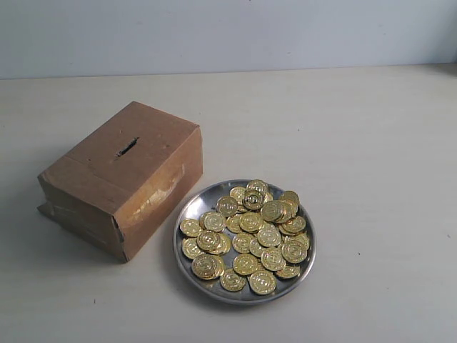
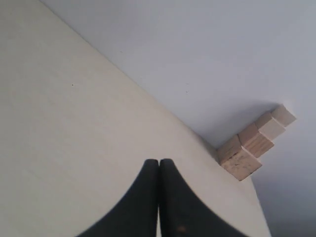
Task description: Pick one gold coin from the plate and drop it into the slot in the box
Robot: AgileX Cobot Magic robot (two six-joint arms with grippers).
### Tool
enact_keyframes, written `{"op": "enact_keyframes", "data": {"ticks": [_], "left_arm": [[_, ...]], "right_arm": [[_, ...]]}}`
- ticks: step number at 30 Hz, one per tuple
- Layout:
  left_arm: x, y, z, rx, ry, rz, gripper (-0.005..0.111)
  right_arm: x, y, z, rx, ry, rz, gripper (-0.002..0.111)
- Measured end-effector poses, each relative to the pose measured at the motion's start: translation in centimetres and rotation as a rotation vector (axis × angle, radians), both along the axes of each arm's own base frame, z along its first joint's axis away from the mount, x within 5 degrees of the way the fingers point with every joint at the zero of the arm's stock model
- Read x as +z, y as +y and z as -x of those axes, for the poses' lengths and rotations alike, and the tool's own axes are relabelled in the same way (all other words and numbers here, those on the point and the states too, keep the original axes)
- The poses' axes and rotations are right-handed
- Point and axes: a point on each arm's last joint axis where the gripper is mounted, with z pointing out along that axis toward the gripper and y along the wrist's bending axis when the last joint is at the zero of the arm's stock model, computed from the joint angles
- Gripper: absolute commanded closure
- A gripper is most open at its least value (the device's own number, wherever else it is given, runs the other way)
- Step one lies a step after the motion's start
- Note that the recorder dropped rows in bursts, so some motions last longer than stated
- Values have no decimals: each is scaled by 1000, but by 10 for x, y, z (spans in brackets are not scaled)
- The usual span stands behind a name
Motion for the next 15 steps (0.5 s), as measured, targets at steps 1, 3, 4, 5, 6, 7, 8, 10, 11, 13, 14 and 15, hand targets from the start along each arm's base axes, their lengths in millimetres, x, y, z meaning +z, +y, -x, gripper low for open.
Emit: {"op": "enact_keyframes", "data": {"ticks": [1, 3, 4, 5, 6, 7, 8, 10, 11, 13, 14, 15], "left_arm": [[0, 0, 0, 0, 0, 0, 106], [0, 0, 0, 0, 0, -2, 106], [0, 0, 0, 0, 0, -2, 106], [0, 0, 0, 0, 0, -2, 106], [0, 0, 0, 0, 0, -2, 106], [0, 0, 0, 0, 0, -2, 106], [0, 0, 0, 0, 0, -2, 106], [0, 0, 0, 0, 0, -4, 106], [0, 0, 0, 0, 0, -4, 106], [0, 0, 0, 0, 0, -4, 106], [0, 0, 0, 0, 0, -4, 106], [0, 0, 0, 0, 0, -4, 106]], "right_arm": [[0, 0, 0, -5, -1, -29, 108], [0, 0, 0, -20, 2, -106, 108], [0, 0, 0, -28, 1, -147, 108], [-1, 0, 0, -34, 2, -180, 108], [-1, 0, 0, -42, 2, -220, 108], [-1, 0, 0, -49, 1, -258, 108], [-1, 0, 0, -54, 2, -286, 108], [-1, 0, 0, -67, 0, -351, 108], [-1, 0, 0, -71, 0, -375, 108], [-1, 0, 0, -79, -1, -413, 108], [-1, 0, 0, -81, -2, -427, 108], [-1, 0, 0, -84, -2, -443, 108]]}}
